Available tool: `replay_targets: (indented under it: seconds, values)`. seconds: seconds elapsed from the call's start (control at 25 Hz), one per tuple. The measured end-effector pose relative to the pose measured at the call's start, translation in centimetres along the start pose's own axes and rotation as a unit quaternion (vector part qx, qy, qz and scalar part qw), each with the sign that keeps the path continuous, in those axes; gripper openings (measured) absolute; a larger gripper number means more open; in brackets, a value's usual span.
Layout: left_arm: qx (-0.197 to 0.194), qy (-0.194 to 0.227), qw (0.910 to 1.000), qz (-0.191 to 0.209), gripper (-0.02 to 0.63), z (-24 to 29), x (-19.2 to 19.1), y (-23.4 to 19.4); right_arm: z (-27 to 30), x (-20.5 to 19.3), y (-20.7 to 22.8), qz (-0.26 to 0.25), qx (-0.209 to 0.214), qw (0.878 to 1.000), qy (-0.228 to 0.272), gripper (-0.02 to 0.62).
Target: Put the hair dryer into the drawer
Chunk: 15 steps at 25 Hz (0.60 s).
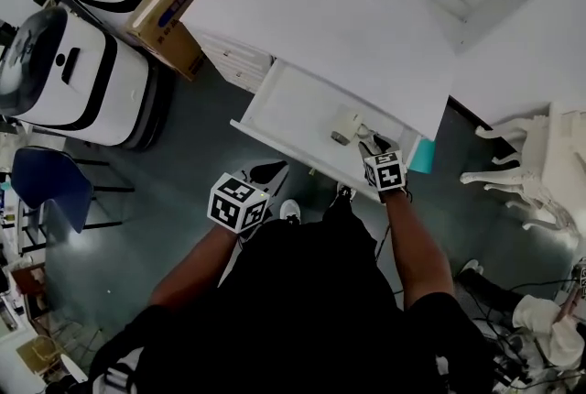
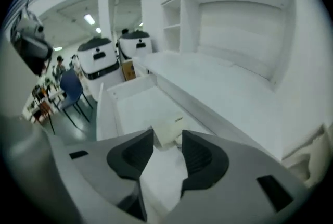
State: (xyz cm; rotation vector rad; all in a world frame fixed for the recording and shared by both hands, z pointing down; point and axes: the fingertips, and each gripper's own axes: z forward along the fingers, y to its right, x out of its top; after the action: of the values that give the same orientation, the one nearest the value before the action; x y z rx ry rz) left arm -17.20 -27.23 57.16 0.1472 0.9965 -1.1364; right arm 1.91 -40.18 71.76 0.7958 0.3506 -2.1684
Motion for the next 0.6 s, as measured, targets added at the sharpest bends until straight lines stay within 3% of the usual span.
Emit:
replay_targets:
  seconds: [0.2,0.4,0.6]
  values:
    - [-0.032,0.005,0.9991,0.028,0.011,0.3,0.6,1.4,-7.1,2.5,-3.3,0.122,0.02,0.987,0.1,0.052]
    - [-0.068,0.012,0.9961,0.054,0.011,0.6,2.0,3.3,-13.8,5.4,-7.0,0.193,0.073,0.961,0.183,0.026]
    - [-0.089,0.031,0.9928,0.073,0.011,0.7,3.8,5.2,-18.4,8.1,-8.5,0.206,0.103,0.945,0.233,0.025]
